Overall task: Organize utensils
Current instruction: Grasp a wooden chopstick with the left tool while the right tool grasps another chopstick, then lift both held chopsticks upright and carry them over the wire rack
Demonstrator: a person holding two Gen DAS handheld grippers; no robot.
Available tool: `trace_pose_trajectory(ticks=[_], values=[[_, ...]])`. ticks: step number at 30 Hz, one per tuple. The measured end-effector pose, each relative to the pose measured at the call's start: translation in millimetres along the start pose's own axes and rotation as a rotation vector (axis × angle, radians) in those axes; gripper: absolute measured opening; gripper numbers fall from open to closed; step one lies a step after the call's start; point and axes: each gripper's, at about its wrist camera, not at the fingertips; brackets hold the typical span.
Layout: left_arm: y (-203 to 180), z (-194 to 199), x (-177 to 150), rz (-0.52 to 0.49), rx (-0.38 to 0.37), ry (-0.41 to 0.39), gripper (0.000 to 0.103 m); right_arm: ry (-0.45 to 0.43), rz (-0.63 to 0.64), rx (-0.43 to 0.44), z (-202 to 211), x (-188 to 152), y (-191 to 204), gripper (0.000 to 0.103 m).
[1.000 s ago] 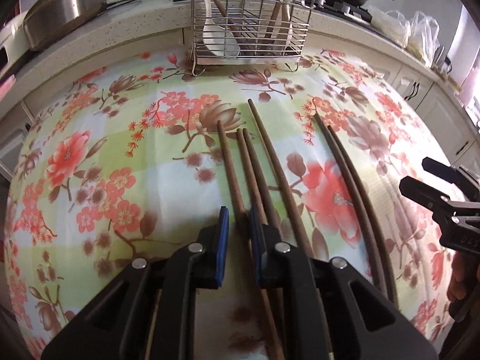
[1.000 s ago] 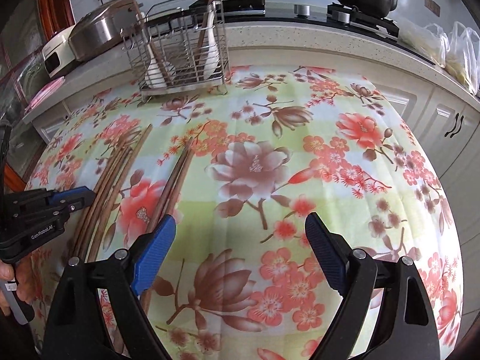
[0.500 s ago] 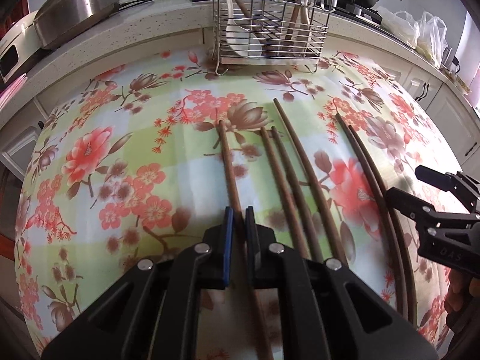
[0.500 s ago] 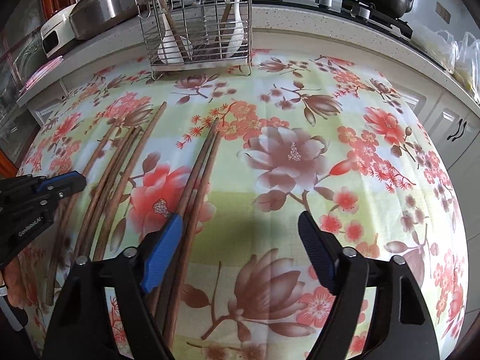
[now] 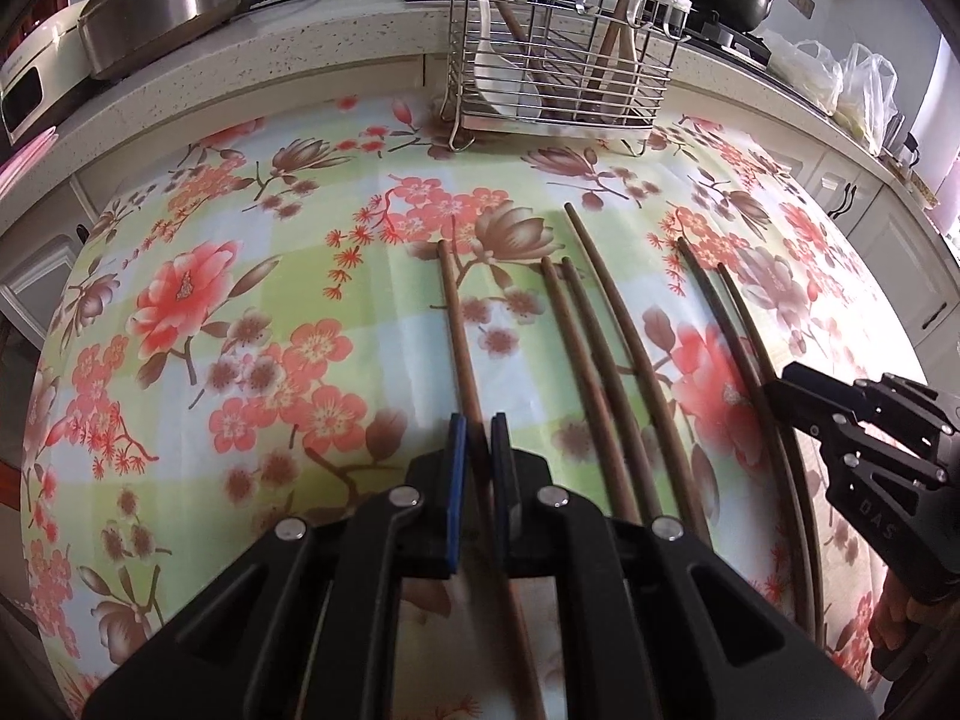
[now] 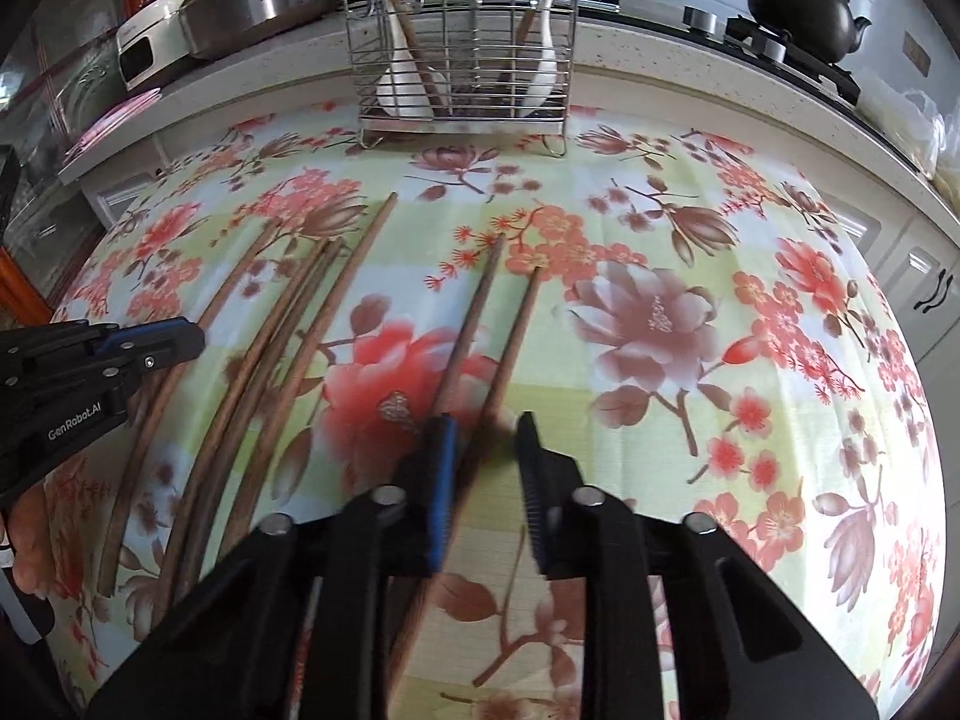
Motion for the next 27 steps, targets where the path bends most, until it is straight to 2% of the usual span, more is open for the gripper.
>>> trace_pose_trajectory(ticks=[5, 14, 23, 27], values=[[8.3, 8.6, 1.6, 0.025, -0.025, -0.014, 0.008, -0.007, -0.033, 0.030, 5.2, 1.6, -9.2, 0.011], [21.9, 36.5, 13.9, 0.084, -0.089, -0.081, 0.007, -0.101, -0.057, 0.029, 49.5, 15.3, -24.7, 0.011], [29.3, 65.9, 23.8, 0.107, -0.090, -0.151, 0.007, -0.188, -0.056, 0.036, 88.1, 30.4, -26.8, 0.010], [28.0, 71.6, 23.4, 0.104, -0.090, -0.161, 0.007, -0.176, -0.073, 0.051, 87.5, 29.7, -28.9, 0.010]])
Point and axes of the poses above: each gripper's, at about its wrist camera, not at the fingertips, and z roughly against the way its jaws point, y to its left, x to its top, and after that the axes turned 14 degrees about x, right-handed
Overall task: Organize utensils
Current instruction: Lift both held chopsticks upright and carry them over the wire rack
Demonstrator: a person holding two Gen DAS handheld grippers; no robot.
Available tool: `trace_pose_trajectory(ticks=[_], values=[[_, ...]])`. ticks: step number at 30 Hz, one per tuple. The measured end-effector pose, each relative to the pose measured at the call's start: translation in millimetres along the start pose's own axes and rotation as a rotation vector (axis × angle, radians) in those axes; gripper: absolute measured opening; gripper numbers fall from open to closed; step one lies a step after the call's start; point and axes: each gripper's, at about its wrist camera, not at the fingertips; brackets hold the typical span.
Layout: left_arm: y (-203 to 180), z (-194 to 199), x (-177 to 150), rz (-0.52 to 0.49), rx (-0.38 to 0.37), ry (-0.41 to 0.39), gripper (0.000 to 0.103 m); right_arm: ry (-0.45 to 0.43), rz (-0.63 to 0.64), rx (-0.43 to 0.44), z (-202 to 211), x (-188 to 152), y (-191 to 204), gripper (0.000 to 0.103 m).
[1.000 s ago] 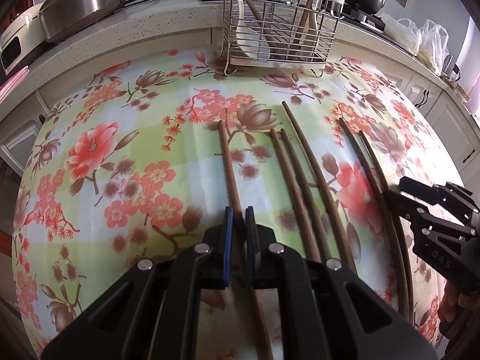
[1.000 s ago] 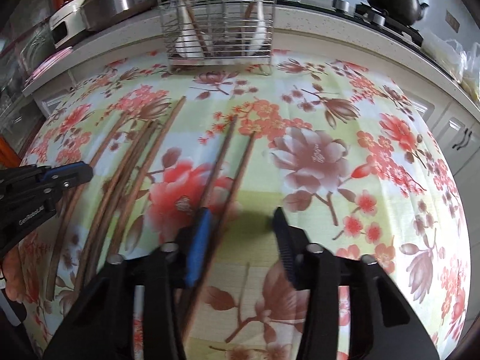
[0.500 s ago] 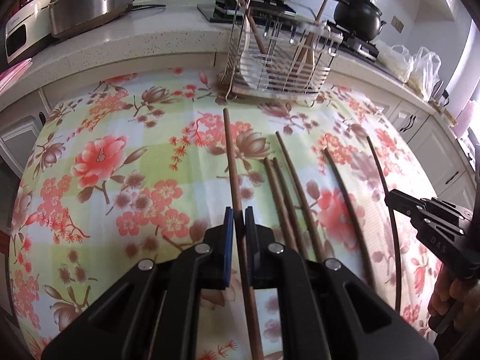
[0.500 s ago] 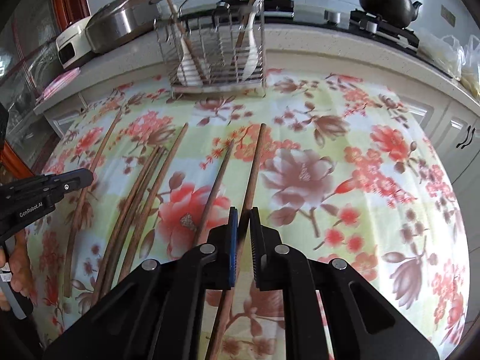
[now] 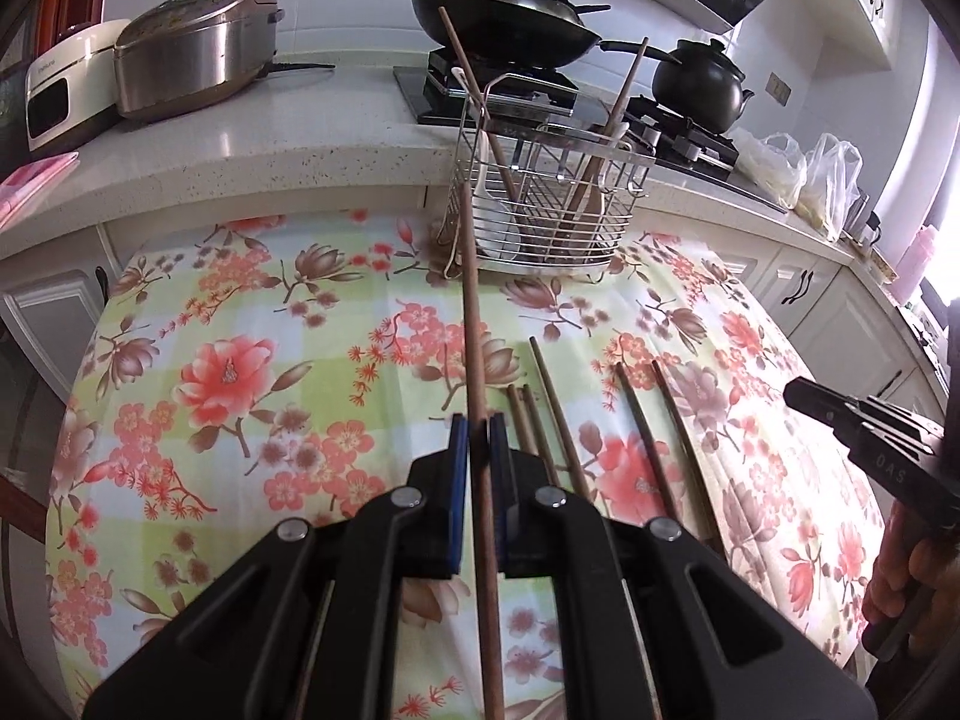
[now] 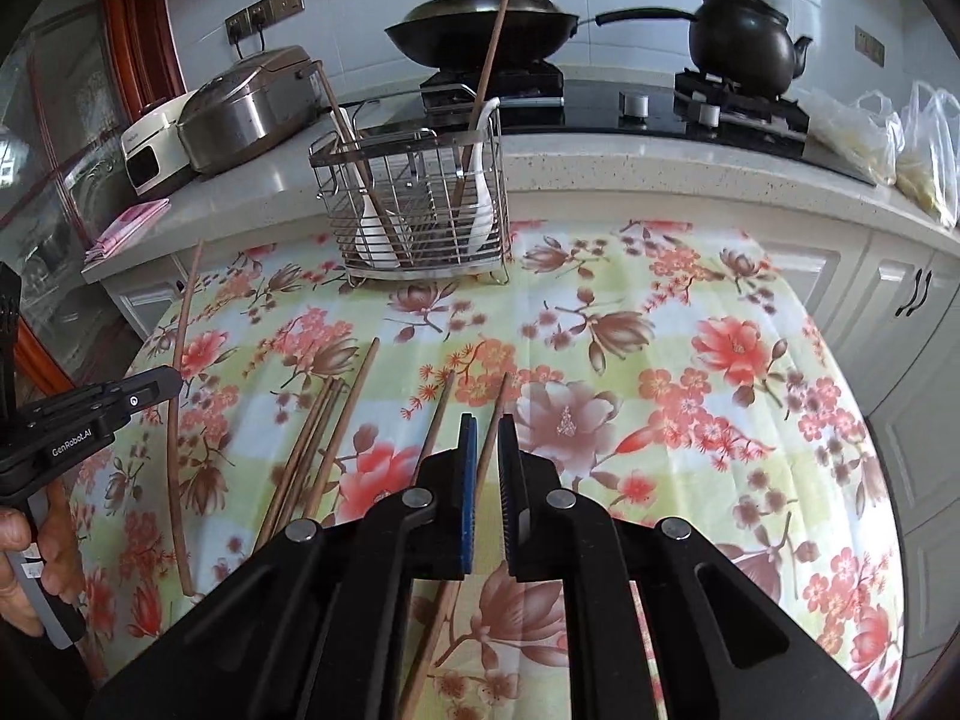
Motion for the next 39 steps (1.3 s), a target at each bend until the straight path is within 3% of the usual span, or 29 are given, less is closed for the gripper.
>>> trace_pose_trajectory(ticks=[8, 12, 24, 27, 32, 39], values=[[2.8, -1.1, -2.8, 0.003, -0.006, 0.003, 0.007, 0.132, -0.125, 0.039, -38.2, -15.3, -18.2, 0.015], [5.9, -3.6, -4.9, 0.009, -0.007, 0.006, 0.007, 0.165, -0.129, 0.038, -55.3, -22.5, -11.1, 0.036], [15.2, -9.9, -7.2, 0.032, -0.019, 0.015, 0.007, 0.217, -0.083, -0.052, -83.3, -27.9, -7.3, 0.035], [15.9, -10.1, -7.8, 0.032, -0.022, 0.015, 0.007, 0.215, -0.042, -0.081, -86.5, -28.4, -1.8, 0.013], [17.4, -9.7, -6.4, 0.036, -0.017, 0.011, 0.007, 0.206, -0.030, -0.062, -85.2, -28.9, -2.4, 0.007], [18.2, 1.5, -0.8, 0.033, -0.009, -0.016, 0.007, 0.114, -0.014, -0.048, -48.5, -8.6, -2.4, 0.007]])
Point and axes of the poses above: each gripper's, at about its wrist camera, not at the fingertips, and z roughly against the way its jaws point, y to its left, x to its top, and after that the axes turned 14 degrees about x, right-handed
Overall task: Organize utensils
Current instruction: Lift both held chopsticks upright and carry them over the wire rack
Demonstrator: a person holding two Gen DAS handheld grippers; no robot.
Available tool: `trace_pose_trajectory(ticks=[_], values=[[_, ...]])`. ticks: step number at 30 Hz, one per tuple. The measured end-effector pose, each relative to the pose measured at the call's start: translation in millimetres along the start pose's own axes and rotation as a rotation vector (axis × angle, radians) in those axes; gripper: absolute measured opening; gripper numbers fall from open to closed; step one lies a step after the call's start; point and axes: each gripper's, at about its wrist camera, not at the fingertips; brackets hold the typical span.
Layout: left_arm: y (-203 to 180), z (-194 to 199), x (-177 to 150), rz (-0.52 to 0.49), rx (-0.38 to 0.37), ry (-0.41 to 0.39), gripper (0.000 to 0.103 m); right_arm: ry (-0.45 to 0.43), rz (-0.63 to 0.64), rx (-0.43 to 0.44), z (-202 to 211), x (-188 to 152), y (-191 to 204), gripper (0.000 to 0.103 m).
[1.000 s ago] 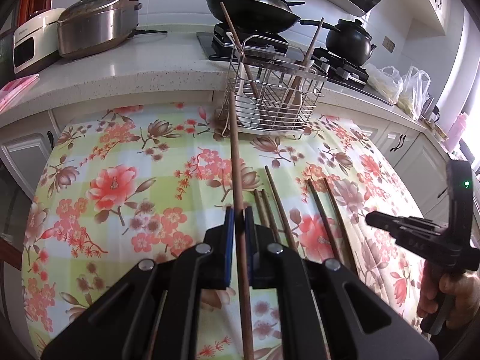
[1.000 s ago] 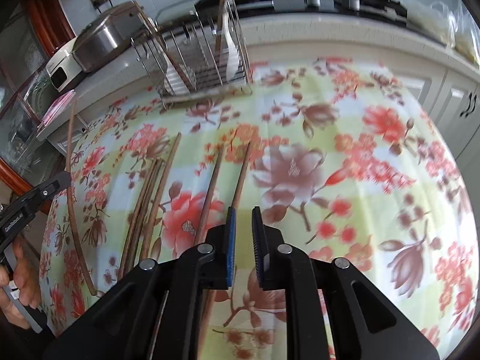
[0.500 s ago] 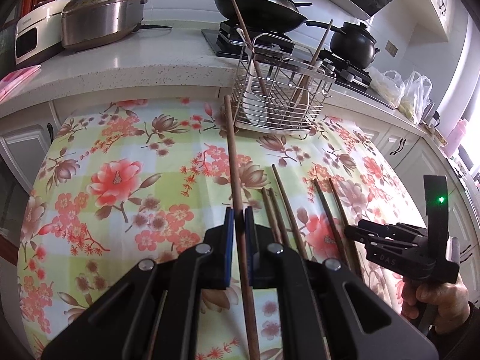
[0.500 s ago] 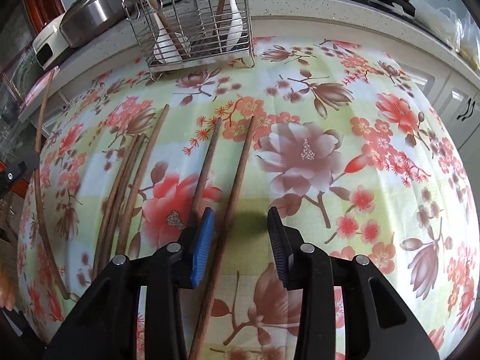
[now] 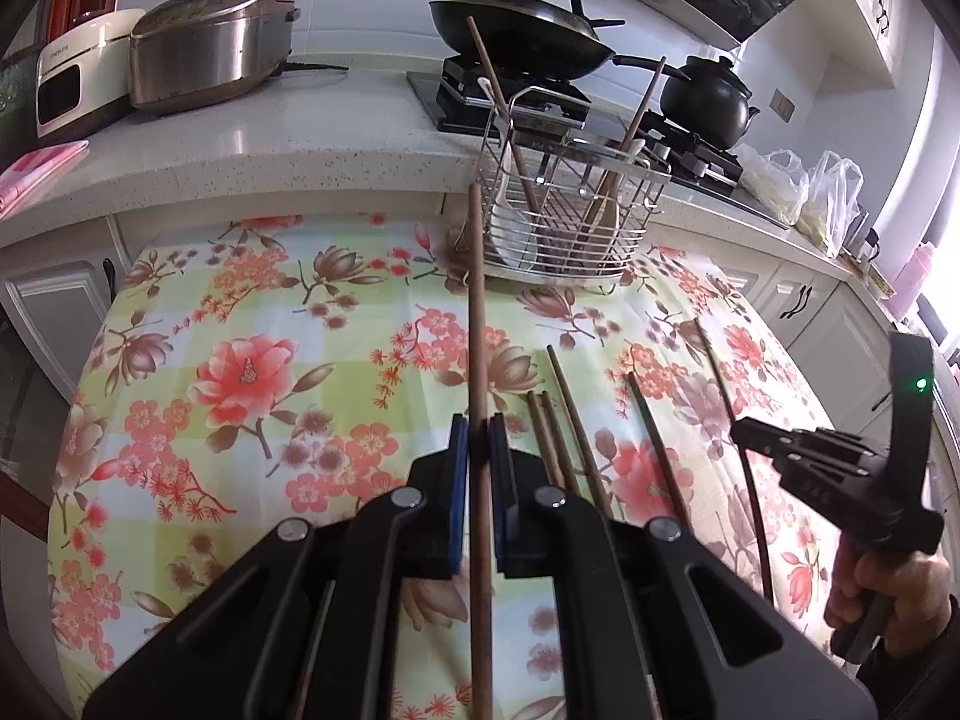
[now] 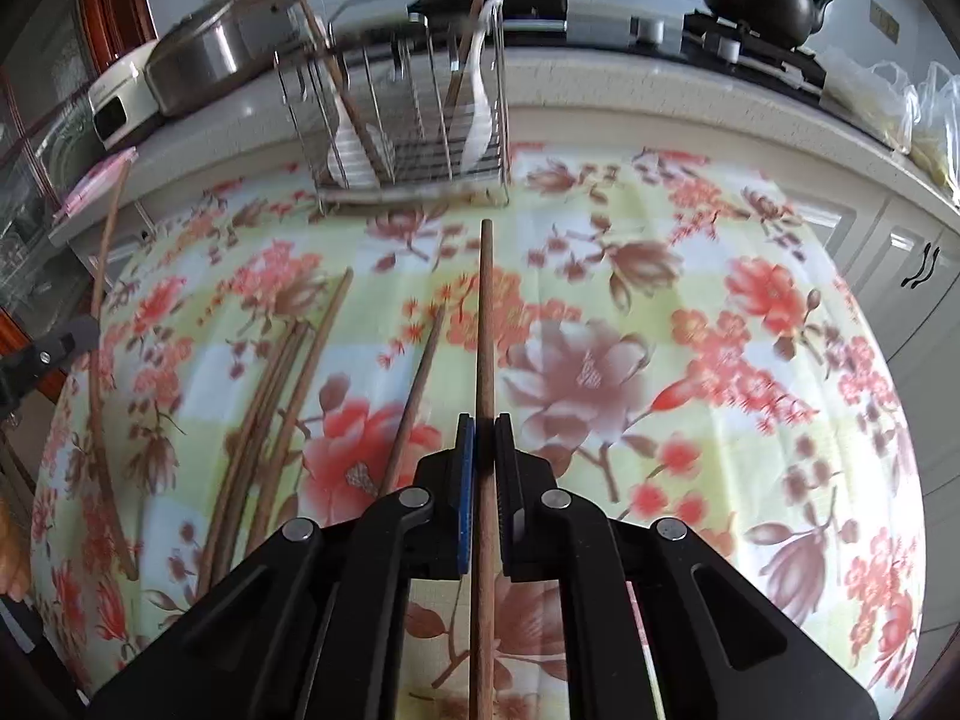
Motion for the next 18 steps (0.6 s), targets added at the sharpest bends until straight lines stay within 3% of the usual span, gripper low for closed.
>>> trace_pose_trajectory(ticks=[18], values=[[-11.3, 27.0, 12.7, -0.021, -0.004, -0.059, 0.007, -0.156, 0.008, 0.048, 78.8, 19.0, 4.2, 0.007]])
Point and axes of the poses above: each gripper's, at about its wrist camera, not at the fingertips, and z roughly against the way its jaws point, y to its left, x to its top, and after that the axes turned 14 degrees about x, right-handed
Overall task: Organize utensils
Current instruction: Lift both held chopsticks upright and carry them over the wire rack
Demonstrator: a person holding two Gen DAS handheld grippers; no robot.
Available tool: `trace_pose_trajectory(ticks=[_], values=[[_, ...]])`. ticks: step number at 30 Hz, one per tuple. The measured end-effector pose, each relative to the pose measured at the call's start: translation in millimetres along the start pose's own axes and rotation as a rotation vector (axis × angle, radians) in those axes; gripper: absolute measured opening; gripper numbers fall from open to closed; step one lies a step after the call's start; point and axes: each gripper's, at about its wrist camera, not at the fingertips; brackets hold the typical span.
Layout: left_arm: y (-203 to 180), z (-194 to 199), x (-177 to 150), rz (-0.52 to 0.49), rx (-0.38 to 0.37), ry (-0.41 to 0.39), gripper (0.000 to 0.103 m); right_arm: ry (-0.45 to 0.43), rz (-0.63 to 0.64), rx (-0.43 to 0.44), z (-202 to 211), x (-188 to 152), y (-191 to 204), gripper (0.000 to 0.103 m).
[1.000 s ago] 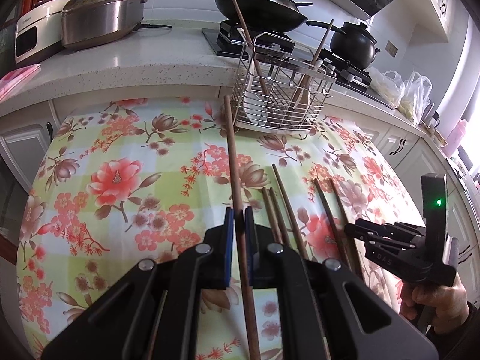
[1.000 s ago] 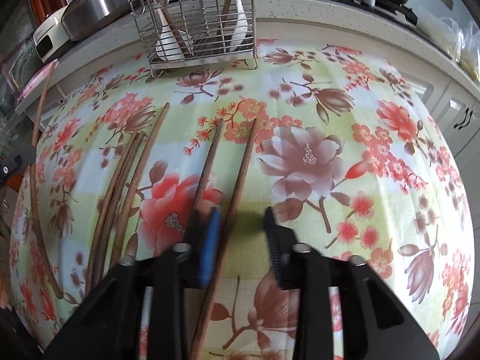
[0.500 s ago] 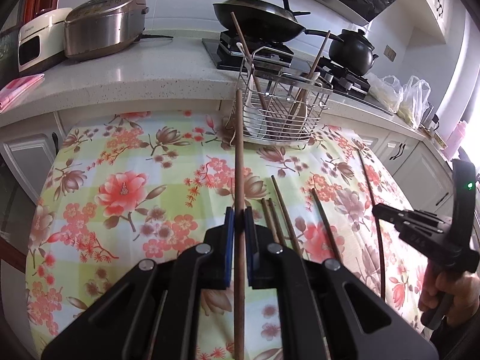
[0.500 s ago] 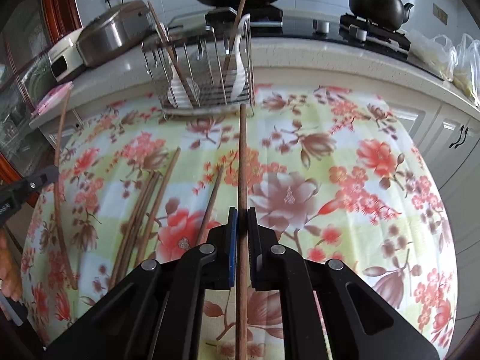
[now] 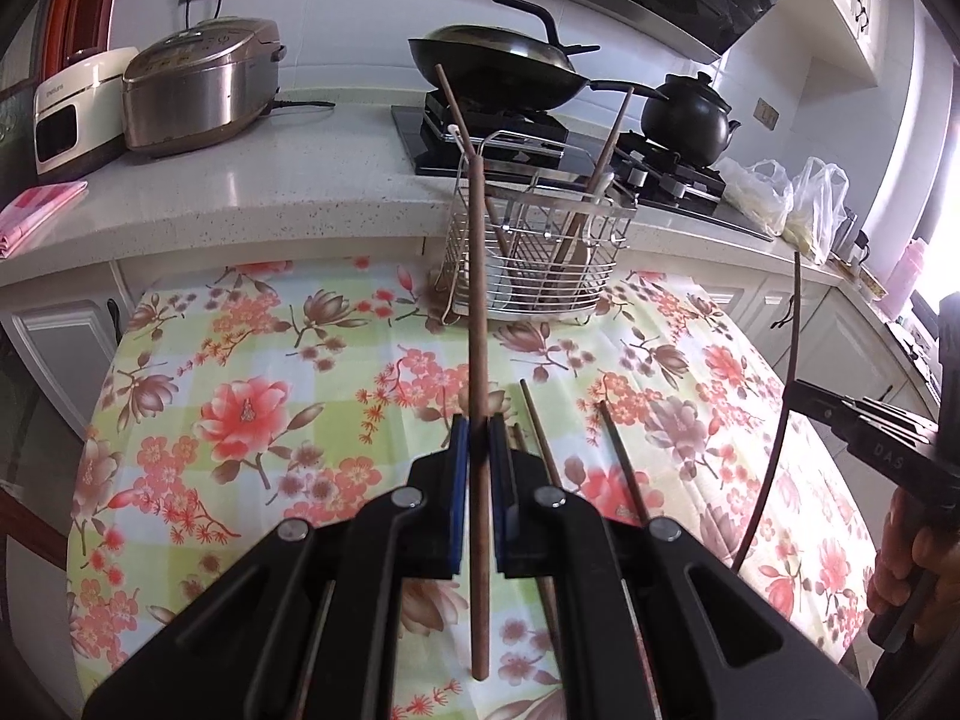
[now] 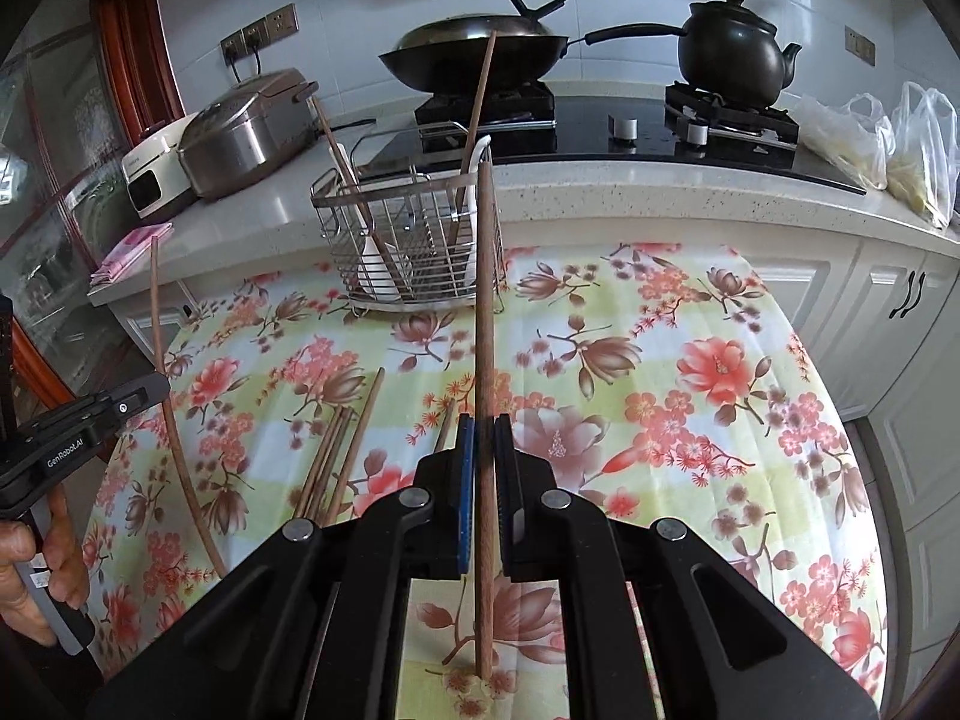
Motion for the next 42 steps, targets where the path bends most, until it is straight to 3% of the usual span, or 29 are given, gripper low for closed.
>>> trace_pose_trajectory(ticks=[26, 42], values=[[-3.8, 6.8, 0.9, -0.003, -0.010, -0.019, 0.007, -0.032, 0.001, 0.013, 15.7, 5.2, 2.4, 0.007], [-8.7, 5.4, 20.9, -0.007, -0.023, -0.036, 0.007, -0.024, 0.009, 0.025, 10.5, 21.0, -2.3, 0.007]])
Point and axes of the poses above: each gripper's, at about its wrist camera, not at the fingertips, and z roughly against the way its jaws point, y to its left, x to its top, and after that the axes turned 14 degrees about x, right-handed
